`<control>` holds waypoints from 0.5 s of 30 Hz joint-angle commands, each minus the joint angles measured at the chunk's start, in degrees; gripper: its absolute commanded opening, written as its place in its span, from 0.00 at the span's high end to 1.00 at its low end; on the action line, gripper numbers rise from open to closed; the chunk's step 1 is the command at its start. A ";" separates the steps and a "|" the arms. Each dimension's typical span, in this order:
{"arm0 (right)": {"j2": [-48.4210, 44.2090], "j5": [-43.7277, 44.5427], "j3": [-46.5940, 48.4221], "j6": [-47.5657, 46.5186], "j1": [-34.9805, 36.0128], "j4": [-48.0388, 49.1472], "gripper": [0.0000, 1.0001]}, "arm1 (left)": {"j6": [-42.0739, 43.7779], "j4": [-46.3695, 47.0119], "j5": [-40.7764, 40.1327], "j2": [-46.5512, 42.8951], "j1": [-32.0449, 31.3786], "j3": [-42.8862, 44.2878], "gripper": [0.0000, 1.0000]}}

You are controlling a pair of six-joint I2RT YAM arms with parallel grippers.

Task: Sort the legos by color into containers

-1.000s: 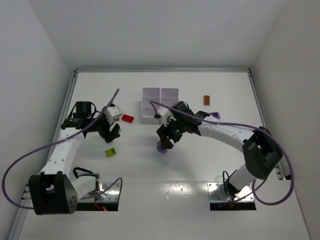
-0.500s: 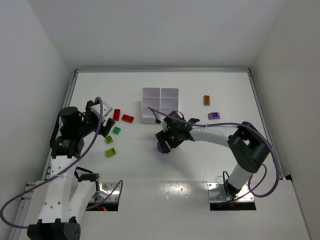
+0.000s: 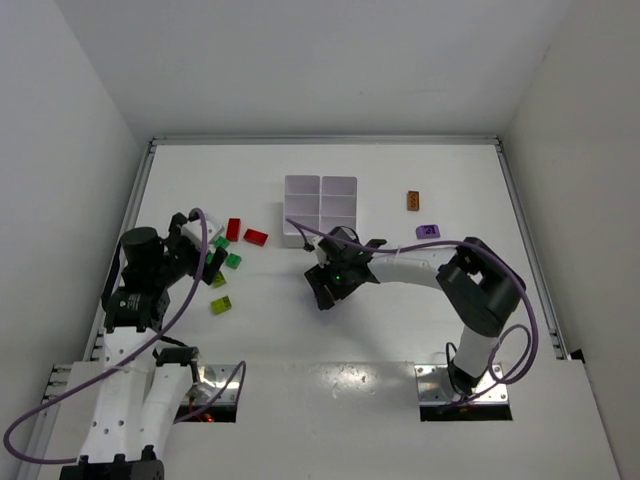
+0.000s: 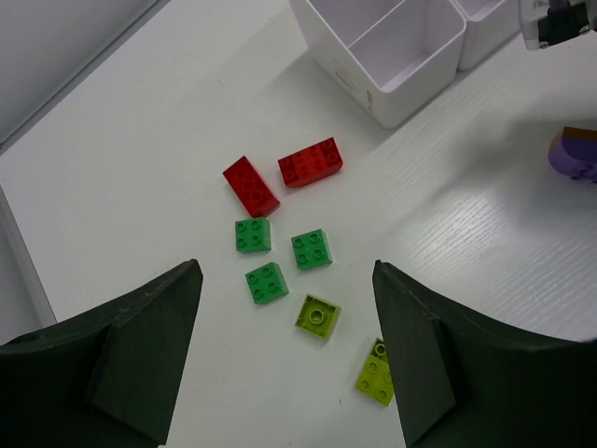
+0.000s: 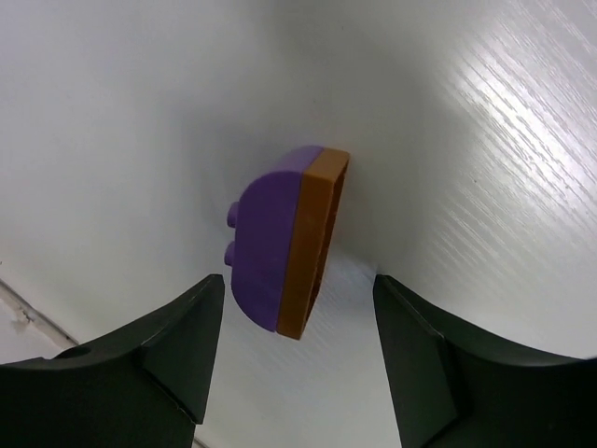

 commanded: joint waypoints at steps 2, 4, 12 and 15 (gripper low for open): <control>2.43 -0.03 2.64 0.36 0.70 1.77 0.37 | -0.53 0.27 -0.50 -0.57 0.49 -0.02 0.20; 2.44 -0.64 3.17 0.35 0.70 1.77 0.43 | -0.53 0.27 -0.50 -0.57 0.49 -0.02 0.20; 2.18 -3.10 0.64 -4.21 0.17 2.83 0.96 | 0.00 0.27 -0.50 -0.57 0.49 -0.02 0.20; -0.45 -5.47 0.02 -8.85 -0.44 2.83 1.00 | -1.49 -1.56 2.04 0.04 0.49 1.20 0.20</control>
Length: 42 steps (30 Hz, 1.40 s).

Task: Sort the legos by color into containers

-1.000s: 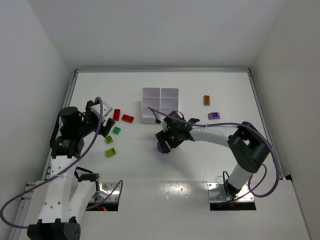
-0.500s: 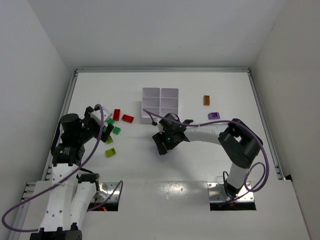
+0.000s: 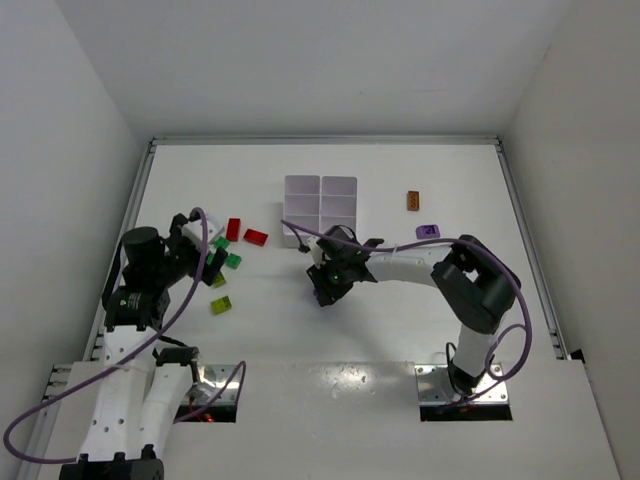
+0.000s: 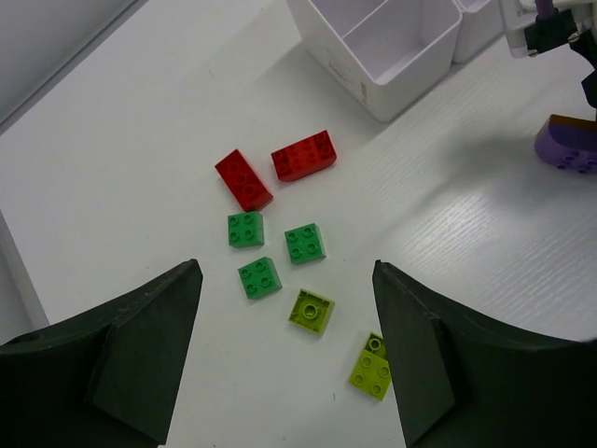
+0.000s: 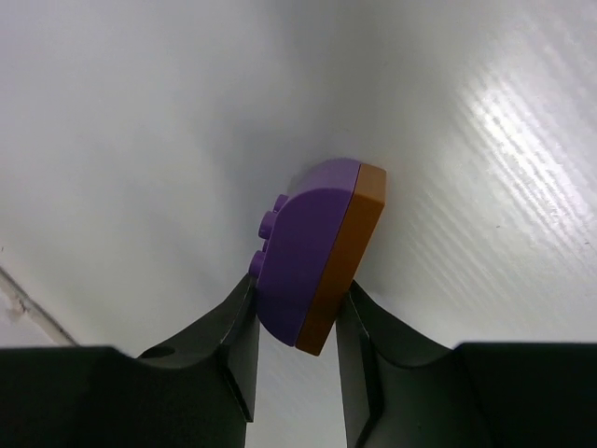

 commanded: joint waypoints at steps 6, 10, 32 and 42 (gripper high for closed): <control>-10.65 -8.68 -1.74 -10.56 -3.14 0.53 1.00 | -8.70 -2.74 9.58 4.47 0.49 7.63 0.18; -14.08 -2.69 -0.51 -12.23 -3.67 3.60 1.00 | -19.17 -2.74 13.27 11.68 0.49 12.22 0.18; -16.12 0.92 11.54 -13.55 2.57 18.11 1.00 | -46.52 15.36 28.66 25.67 -6.89 11.95 0.15; -15.06 0.31 13.21 -14.70 4.24 18.11 1.00 | -46.52 15.89 30.24 26.72 -7.94 12.49 0.15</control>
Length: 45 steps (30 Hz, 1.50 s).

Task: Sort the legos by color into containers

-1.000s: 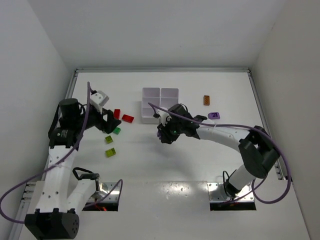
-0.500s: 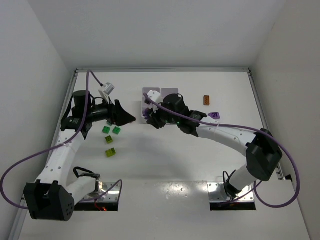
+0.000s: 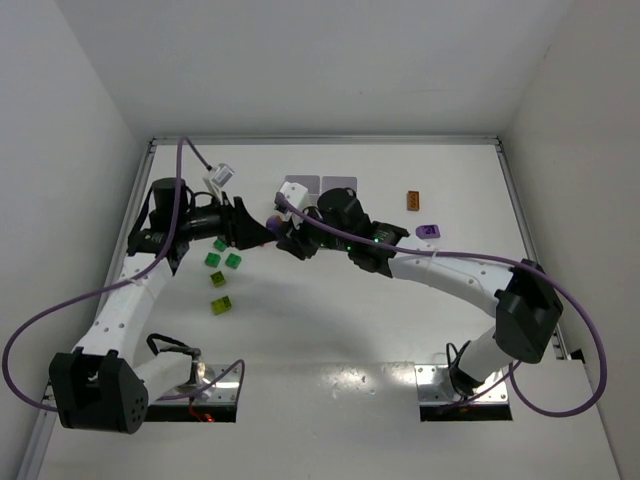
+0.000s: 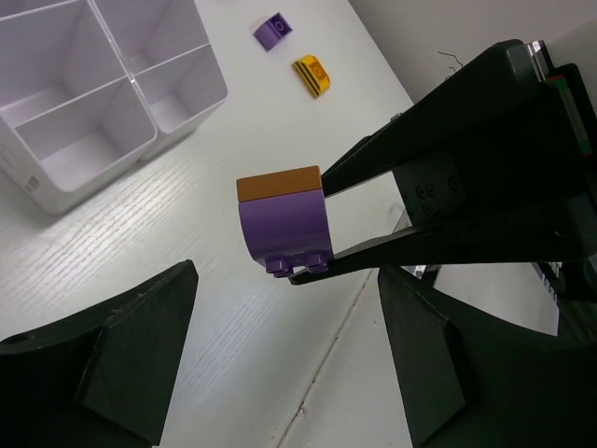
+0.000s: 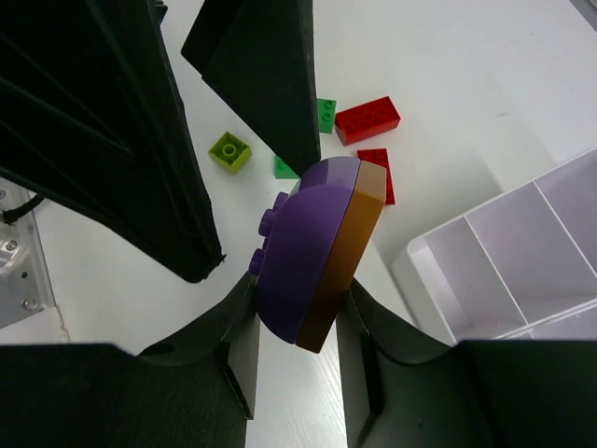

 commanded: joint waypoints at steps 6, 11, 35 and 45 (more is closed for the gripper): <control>-0.33 -1.29 3.00 -1.38 0.22 2.87 1.00 | -0.90 2.60 2.18 1.42 -1.15 2.24 0.19; -0.33 -1.81 4.05 -1.39 0.74 2.87 1.00 | -0.90 3.13 2.70 1.94 -2.38 2.24 0.21; -2.70 -2.87 1.15 -3.15 1.89 2.87 1.00 | -0.90 5.24 3.76 2.47 -2.38 2.76 0.33; -2.70 -1.21 1.77 -3.15 1.89 3.40 1.00 | -1.43 5.77 4.29 3.00 -2.38 2.76 0.66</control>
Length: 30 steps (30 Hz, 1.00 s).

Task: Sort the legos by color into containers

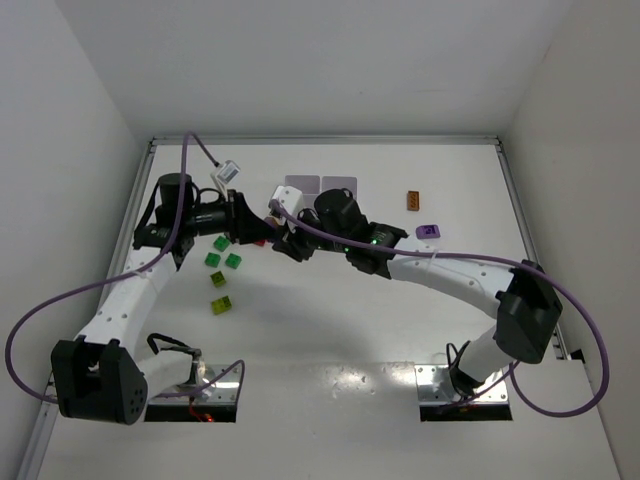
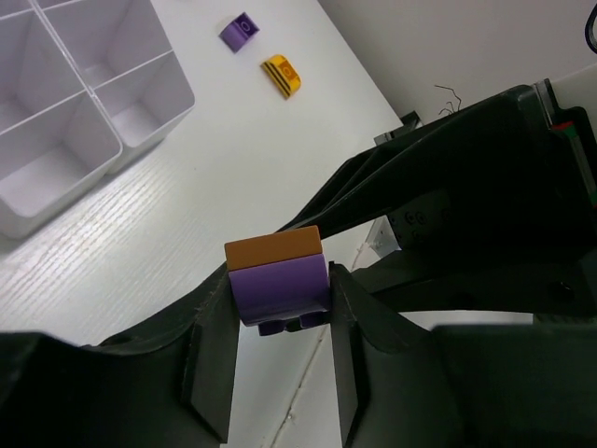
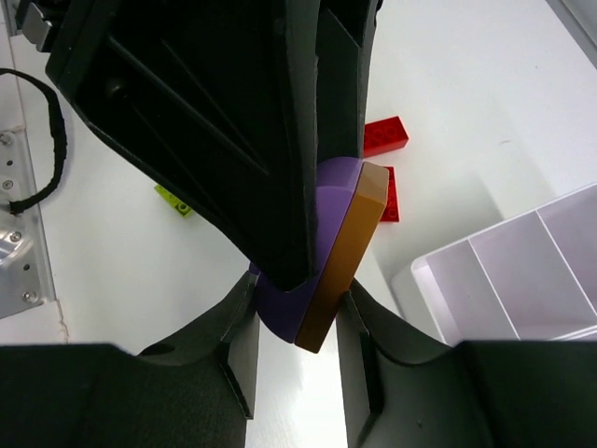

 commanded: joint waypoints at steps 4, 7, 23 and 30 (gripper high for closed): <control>-2.13 0.46 1.18 -0.33 0.23 4.36 1.00 | 0.45 2.09 1.51 0.27 -0.46 0.88 0.89; -2.13 -1.28 2.40 2.30 -1.18 4.37 0.68 | 2.64 2.09 3.09 -1.57 -0.46 -0.52 0.98; -4.68 -44.34 1.09 4.68 -18.40 -11.97 0.29 | 10.37 2.09 10.38 -5.89 0.59 -5.36 1.00; -1.43 -63.76 0.13 21.18 -22.19 2.13 0.30 | 14.68 2.09 15.57 -0.36 0.07 -4.22 1.00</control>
